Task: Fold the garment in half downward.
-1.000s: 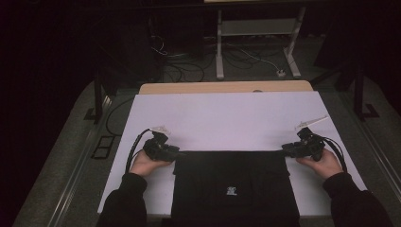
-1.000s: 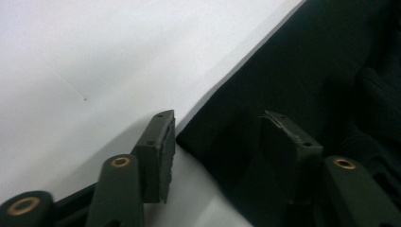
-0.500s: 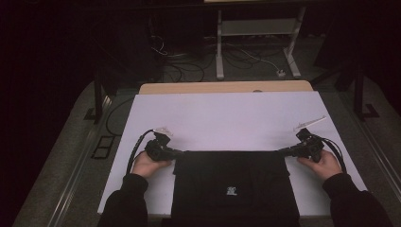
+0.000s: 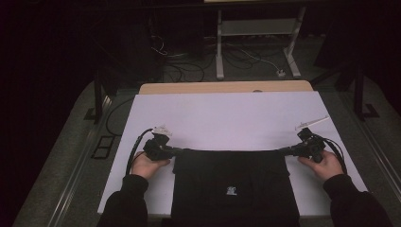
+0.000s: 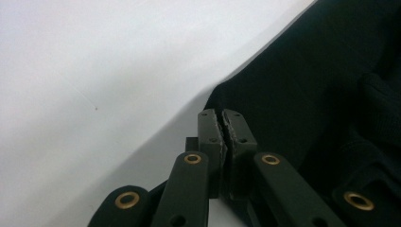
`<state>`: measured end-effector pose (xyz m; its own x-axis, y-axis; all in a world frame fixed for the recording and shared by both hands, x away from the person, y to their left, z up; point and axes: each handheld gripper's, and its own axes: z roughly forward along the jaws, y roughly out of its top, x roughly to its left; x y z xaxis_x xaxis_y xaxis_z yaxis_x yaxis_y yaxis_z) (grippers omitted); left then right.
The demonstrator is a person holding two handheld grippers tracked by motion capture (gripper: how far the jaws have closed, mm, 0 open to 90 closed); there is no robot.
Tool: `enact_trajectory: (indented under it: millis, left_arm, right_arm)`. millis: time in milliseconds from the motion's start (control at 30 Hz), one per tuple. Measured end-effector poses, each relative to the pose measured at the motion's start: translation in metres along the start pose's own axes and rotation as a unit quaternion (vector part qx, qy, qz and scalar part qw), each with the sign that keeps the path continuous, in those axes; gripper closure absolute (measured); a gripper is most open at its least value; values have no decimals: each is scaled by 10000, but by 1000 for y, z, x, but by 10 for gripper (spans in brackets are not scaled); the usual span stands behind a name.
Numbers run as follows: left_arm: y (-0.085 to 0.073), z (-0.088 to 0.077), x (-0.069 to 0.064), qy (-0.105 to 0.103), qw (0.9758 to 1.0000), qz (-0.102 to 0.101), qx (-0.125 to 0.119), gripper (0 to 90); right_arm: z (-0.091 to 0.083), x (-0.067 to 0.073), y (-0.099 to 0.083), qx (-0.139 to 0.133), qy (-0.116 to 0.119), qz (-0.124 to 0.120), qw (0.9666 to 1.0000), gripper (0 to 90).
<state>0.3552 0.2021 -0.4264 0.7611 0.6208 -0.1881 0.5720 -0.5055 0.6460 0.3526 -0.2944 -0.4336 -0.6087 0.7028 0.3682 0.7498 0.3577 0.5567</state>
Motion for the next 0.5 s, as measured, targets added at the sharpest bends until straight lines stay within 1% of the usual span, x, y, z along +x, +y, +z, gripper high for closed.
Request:
enact_trajectory:
  millis: [33,133,167,200,267,367,400,433,500]
  left_arm:
    - [1,-1,0,40,10000,38,25,860]
    - [2,-3,3,45,9999,-32,-84,861]
    - [3,-4,4,49,10000,-7,-56,861]
    - [4,-4,4,66,9999,-23,-97,861]
    - [8,-6,5,122,9999,35,-99,861]
    - [12,-7,5,182,9997,104,-83,860]
    - [14,-8,6,215,9996,98,-124,860]
    - [16,-9,7,223,9996,112,-99,861]
    - [19,-10,8,262,9996,37,-137,860]
  right_arm:
    - [-1,0,1,-33,3,13,10000,873]
    - [-4,1,2,-152,27,69,9999,874]
    - [-5,1,3,-166,9,83,9998,874]
    - [-5,1,3,-170,-11,80,9998,873]
    - [-6,1,5,-200,-58,97,9997,873]
    - [-9,0,7,-250,-61,119,9996,874]
    - [-10,0,8,-268,-74,125,9995,873]
    - [-10,0,10,-270,-106,131,9995,873]
    - [-11,-1,12,-304,-136,141,9993,873]
